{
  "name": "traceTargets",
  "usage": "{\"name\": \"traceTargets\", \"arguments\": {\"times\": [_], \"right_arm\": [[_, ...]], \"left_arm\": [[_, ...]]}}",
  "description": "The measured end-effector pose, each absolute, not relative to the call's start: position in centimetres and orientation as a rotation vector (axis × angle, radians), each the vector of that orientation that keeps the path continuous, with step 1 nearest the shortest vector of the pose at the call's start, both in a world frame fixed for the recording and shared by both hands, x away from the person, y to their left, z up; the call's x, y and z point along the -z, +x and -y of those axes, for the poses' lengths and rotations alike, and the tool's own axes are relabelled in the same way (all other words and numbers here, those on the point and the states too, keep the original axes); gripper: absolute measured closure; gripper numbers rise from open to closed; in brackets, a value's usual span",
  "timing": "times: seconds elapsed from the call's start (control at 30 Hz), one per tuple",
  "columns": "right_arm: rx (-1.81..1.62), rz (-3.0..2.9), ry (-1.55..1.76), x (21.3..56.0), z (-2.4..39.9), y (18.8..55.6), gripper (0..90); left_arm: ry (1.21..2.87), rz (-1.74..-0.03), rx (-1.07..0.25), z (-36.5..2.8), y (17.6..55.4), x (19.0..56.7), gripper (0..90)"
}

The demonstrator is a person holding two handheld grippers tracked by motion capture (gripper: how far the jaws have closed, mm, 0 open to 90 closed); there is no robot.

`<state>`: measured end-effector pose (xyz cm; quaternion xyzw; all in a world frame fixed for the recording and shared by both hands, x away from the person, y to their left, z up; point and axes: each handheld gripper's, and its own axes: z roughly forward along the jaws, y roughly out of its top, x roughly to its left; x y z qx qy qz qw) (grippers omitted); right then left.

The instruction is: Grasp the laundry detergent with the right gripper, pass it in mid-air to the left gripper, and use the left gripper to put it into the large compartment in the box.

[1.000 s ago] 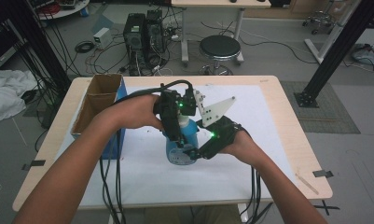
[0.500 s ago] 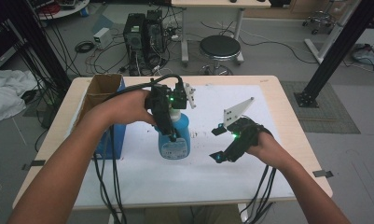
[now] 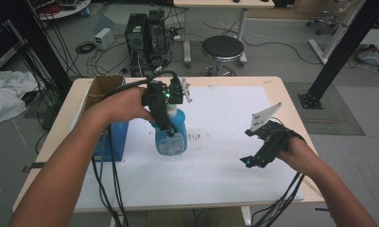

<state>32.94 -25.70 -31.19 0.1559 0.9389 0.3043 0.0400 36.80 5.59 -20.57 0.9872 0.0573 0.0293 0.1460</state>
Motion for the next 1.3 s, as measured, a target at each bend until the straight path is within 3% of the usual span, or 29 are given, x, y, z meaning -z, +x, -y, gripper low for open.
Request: {"name": "traceTargets", "arguments": {"times": [0.5, 0.9, 1.3], "right_arm": [[-0.657, -2.860, 0.648, 29.9, 31.5, 31.1, 1.0], [-0.685, -2.845, 0.660, 29.4, 32.1, 31.6, 1.0], [-0.675, -2.827, 0.663, 28.7, 31.9, 32.0, 1.0]], "left_arm": [[2.846, -0.387, -0.170, -7.8, 39.1, 17.3, 37.8], [2.791, -0.499, -0.234, -11.4, 38.5, 11.9, 37.8], [2.759, -0.624, -0.258, -17.1, 37.9, 9.4, 37.9]]}}
